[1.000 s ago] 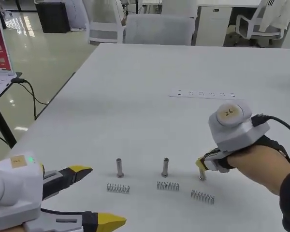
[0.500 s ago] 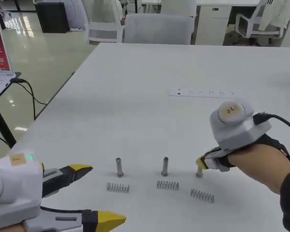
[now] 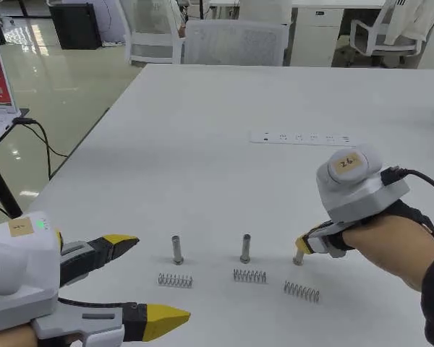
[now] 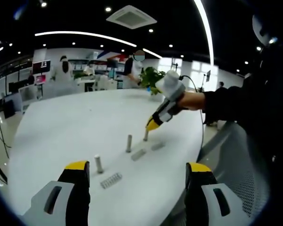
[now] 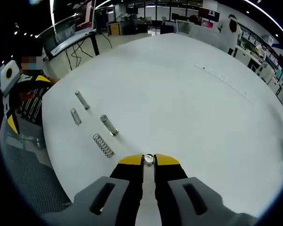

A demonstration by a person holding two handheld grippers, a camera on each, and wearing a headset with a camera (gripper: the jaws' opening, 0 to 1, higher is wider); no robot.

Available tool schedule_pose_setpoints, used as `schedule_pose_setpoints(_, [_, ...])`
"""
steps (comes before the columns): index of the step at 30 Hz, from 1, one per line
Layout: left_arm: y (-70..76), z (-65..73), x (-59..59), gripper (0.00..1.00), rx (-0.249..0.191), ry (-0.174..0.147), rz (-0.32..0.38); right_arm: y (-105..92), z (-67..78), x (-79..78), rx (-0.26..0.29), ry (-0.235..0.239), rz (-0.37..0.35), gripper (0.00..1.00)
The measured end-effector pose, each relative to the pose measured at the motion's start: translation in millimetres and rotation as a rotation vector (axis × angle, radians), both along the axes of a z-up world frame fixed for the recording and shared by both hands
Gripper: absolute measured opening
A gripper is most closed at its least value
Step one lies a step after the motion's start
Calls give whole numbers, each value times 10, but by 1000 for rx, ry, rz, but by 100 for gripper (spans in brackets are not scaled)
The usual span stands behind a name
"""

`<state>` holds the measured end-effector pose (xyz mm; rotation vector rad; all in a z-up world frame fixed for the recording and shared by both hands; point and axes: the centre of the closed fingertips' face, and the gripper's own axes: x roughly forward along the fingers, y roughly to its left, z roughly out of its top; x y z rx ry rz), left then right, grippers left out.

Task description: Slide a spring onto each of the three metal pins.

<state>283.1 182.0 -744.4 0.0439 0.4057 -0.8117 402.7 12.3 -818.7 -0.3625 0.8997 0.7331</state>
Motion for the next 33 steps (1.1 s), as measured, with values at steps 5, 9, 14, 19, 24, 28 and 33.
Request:
schedule_pose_setpoints(5, [-20,-29,-13,80,2,5,-7,-11,3,-6,-2,5,-4,5])
schedule_pose_setpoints(9, [-28,-33,-20,80,1,6,-10,-9,2,-7,-4,-2,-1,5])
schedule_pose_setpoints(14, [-38,-39,-23,80,0,9,-13,-4,8,-17,-3,-8,16,5])
schedule_pose_setpoints(19, [-39,-46,-22,80,0,10,-14,13,51,7,18,-33,19,8])
schedule_pose_setpoints(24, [-40,-50,-23,80,-2,10,-15,9,76,3,7,-54,36,13])
schedule_pose_setpoints(28, [-43,-49,-24,80,-3,11,-14,-30,160,7,29,-80,24,16])
schedule_pose_setpoints(33, [-50,-57,-29,80,-5,14,-18,-138,207,-31,38,-92,23,18])
